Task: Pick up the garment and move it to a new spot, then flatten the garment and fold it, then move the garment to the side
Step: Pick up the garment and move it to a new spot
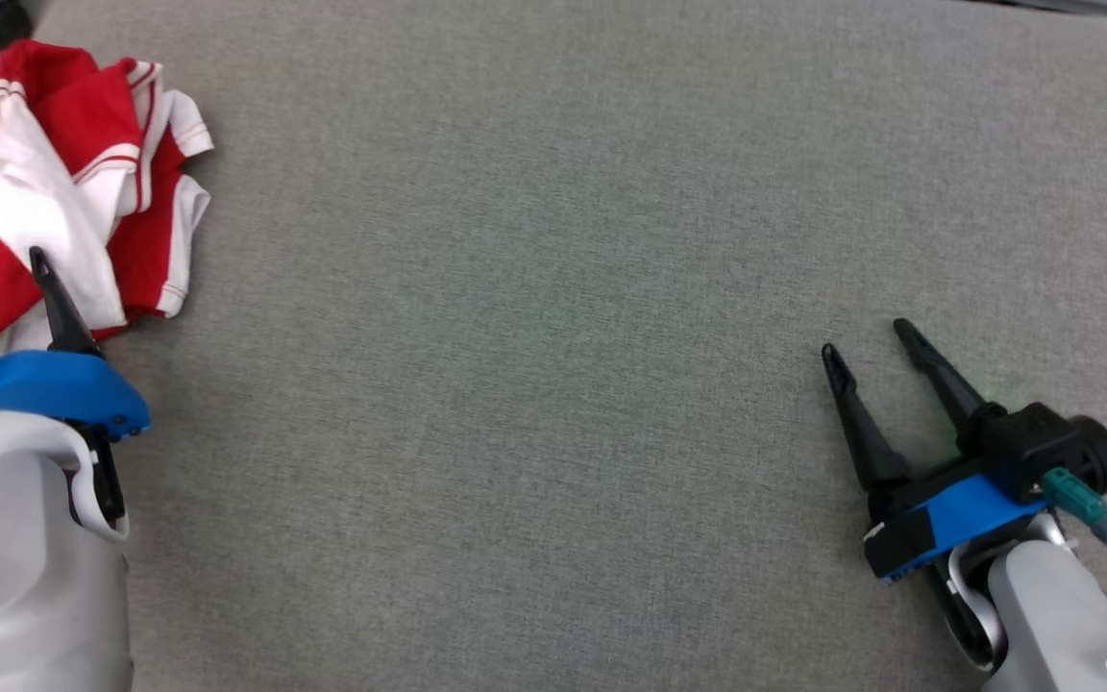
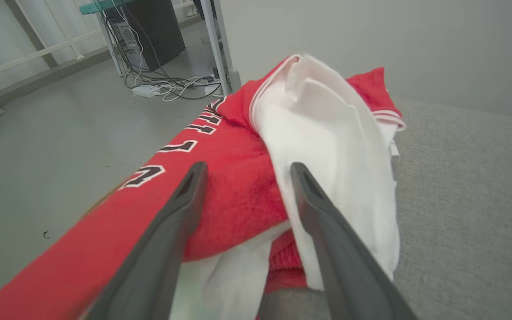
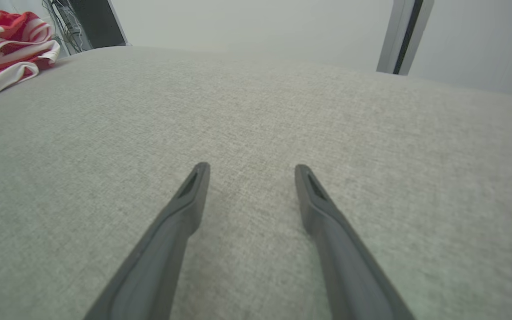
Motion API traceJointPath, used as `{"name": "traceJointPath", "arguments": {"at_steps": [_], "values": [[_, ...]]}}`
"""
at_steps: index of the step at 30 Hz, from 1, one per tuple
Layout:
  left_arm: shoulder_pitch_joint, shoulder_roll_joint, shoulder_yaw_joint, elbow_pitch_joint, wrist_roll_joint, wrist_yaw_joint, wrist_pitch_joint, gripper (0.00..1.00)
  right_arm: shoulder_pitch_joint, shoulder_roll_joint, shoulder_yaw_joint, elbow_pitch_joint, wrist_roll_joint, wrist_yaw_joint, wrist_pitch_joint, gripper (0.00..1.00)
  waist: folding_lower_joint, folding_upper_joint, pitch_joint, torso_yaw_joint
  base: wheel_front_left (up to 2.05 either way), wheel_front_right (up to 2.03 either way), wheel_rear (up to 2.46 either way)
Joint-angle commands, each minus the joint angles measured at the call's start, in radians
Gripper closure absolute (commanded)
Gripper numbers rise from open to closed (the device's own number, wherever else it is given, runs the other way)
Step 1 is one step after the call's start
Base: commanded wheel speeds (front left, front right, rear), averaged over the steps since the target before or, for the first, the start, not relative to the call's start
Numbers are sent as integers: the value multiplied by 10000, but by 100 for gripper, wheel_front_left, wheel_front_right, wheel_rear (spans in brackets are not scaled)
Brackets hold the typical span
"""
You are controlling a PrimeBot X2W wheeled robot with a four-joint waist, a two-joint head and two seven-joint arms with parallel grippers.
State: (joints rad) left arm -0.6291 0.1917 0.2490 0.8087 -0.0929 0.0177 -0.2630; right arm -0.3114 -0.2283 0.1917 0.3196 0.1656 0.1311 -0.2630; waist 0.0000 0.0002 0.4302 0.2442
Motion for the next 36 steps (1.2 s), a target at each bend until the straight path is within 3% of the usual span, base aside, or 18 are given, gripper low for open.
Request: {"name": "traceJointPath", "arguments": {"at_steps": [1, 9, 10, 11, 12, 18, 22, 27, 36], "values": [[-217, 73, 10, 79, 67, 63, -28, 0, -67, -132, -68, 139, 31, -6, -27, 0, 0, -2, 32, -17, 0, 0, 0], [-1227, 515, 123, 2048, -42, 513, 402, 0, -238, -115, -65, 152, 65, -11, -8, 0, 0, -2, 288, -362, 0, 0, 0], [-1303, 527, 143, 2226, -95, 474, 430, 13, -241, -93, -79, 163, 82, -11, -8, 0, 0, -2, 294, -385, 0, 0, 0], [-1372, 525, 161, 2358, -150, 427, 422, 83, -240, -66, -106, 166, 100, -11, -8, 0, 0, -2, 295, -409, 0, 0, 0], [-1431, 524, 147, 2481, -176, 384, 394, 100, -239, -36, -124, 163, 116, -11, -8, 0, 0, -2, 288, -432, 0, 0, 0], [-1883, 615, 99, 2768, -350, 136, 113, 100, -272, 172, -185, 111, 148, -9, -8, 0, 0, -2, 89, -543, 0, 0, 0], [-2190, 664, 65, 2402, -449, -320, -4, 100, -270, 376, -202, 77, 161, -4, -16, 0, 0, -2, -224, -610, 0, 0, 0], [-2242, 706, -259, 1301, -245, -719, -29, 100, -160, 733, -211, 137, 228, -4, -19, 0, 0, -2, -855, -818, 0, 0, 0], [-1937, 263, -1055, -516, 26, -1188, -33, 100, 214, 1296, -300, 328, 297, -4, -20, 0, 0, -2, -1831, -1572, 0, 0, 0]]}}
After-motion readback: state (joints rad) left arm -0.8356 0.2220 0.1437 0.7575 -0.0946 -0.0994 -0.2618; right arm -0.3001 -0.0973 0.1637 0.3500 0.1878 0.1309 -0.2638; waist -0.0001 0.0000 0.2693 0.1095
